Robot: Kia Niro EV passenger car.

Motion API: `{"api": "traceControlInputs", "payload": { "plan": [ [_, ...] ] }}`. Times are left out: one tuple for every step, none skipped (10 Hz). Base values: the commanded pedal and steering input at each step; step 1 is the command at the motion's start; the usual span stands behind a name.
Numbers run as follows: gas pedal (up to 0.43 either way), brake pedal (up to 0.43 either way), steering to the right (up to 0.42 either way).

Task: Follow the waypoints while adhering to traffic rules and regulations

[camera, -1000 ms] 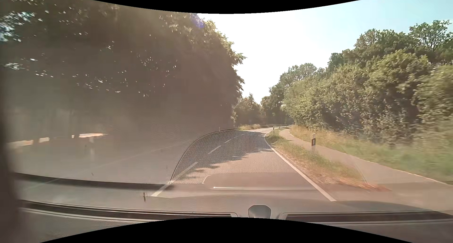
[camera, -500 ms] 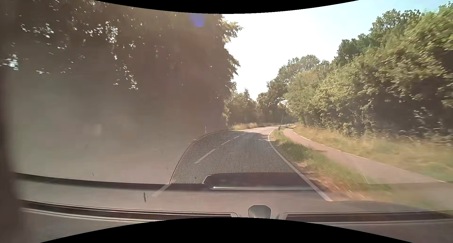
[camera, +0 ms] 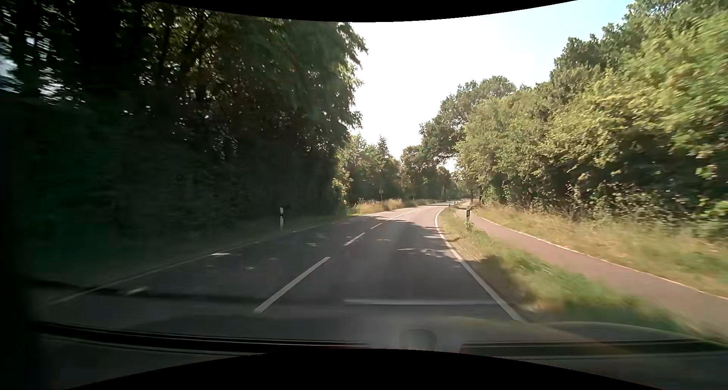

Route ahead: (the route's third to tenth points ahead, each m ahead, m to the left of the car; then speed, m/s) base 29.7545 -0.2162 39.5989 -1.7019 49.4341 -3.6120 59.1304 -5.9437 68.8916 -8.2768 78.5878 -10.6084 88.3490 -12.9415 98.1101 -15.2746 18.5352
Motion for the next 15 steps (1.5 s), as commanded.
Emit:
{"api": "traceControlInputs", "payload": {
  "plan": [
    [0.37,0.006,0.035],
    [0.37,0.006,0.038],
    [0.378,0.006,0.038],
    [0.378,0.006,0.038],
    [0.378,0.006,0.038],
    [0.378,0.006,0.037],
    [0.378,0.006,0.036],
    [0.39,0.006,0.034],
    [0.39,0.006,0.032],
    [0.39,0.006,0.03],
    [0.39,0.006,0.029],
    [0.39,0.006,0.028],
    [0.39,0.006,0.028],
    [0.39,0.006,0.027],
    [0.398,0.006,0.026]
  ]
}}
